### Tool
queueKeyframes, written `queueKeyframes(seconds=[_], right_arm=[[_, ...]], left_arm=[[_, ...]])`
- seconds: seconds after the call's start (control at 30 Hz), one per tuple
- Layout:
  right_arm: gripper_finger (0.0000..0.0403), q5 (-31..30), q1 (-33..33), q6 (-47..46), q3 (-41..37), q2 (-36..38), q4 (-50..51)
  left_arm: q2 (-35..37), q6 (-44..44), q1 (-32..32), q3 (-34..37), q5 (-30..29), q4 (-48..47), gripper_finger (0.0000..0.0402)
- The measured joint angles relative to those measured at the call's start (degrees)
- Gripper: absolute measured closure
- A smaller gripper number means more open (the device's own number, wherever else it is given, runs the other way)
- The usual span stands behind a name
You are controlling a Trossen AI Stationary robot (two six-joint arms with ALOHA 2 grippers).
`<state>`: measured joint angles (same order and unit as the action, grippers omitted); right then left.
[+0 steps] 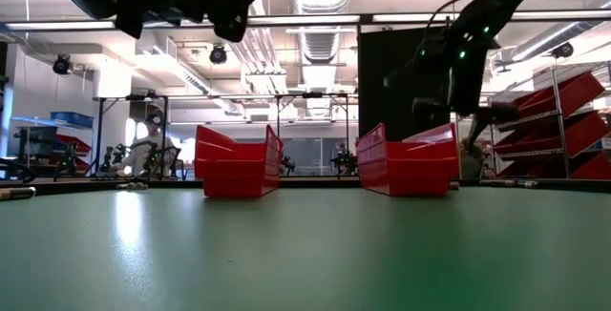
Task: Sort batteries
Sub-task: Put the brown battery into the left red bin
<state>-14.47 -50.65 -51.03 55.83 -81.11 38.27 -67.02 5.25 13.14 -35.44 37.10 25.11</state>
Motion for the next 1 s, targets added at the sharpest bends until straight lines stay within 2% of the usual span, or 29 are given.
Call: queueKeyframes(seconds=[0.1, 0.23, 0.43, 0.6, 0.8, 1.0], right_arm=[[0.0215, 5.46, 0.58, 14.26, -0.13, 3.12, 1.74], [0.0226, 11.21, 2.76, 28.21, -2.45, 5.30, 2.38], [0.0245, 14.56, 4.91, 44.44, -9.41, 6.40, 1.02], [0.0254, 14.74, 4.92, 51.53, -16.17, 7.70, -5.93], [0.0241, 20.20, 4.91, 54.59, -23.26, 7.46, -23.74], [0.0227, 25.00, 4.92, 54.90, -27.65, 7.29, -32.14]], left_arm=[[0.00, -0.03, -0.59, 0.00, -0.01, 1.56, 0.0267], [0.00, -0.49, -1.40, 0.00, -0.04, 3.34, 0.0267], [-0.01, -2.56, -1.95, 0.00, -0.20, 5.33, 0.0267], [-0.02, -2.79, -1.99, -0.44, -1.68, 5.37, 0.0267], [-0.02, -2.80, -2.13, -0.50, -7.58, 5.31, 0.0267], [-0.20, -3.01, -2.22, -0.50, -8.20, 5.31, 0.0267]])
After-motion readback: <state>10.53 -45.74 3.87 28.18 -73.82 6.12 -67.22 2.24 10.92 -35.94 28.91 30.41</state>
